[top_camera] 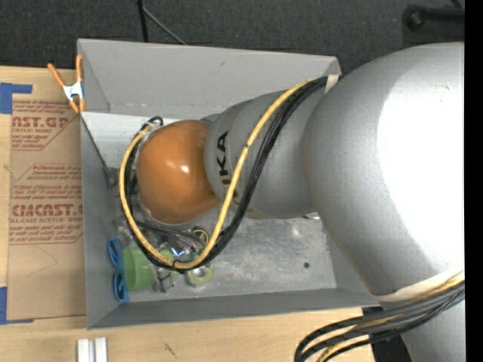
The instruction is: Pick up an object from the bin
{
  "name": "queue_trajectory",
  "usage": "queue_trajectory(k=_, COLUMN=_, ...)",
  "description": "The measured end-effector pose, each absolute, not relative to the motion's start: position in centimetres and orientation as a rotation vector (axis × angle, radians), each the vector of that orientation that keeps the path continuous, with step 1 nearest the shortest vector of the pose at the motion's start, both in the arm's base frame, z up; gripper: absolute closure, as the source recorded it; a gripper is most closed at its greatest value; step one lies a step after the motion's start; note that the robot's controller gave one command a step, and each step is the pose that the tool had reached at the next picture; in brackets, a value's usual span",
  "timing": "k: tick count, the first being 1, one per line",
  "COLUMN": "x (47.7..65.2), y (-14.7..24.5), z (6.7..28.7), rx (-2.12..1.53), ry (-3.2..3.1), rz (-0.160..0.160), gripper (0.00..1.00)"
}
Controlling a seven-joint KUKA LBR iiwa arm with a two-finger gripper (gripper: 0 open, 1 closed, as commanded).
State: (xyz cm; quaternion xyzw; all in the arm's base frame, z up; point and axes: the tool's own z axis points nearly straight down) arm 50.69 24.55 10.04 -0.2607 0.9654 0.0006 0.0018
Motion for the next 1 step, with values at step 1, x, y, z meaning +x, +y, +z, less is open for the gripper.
queue_trajectory(k=1, x=48.98, y=22.14, z=9.92, rx=-0.615, ry=3.082, rz=0.001, gripper=0.0)
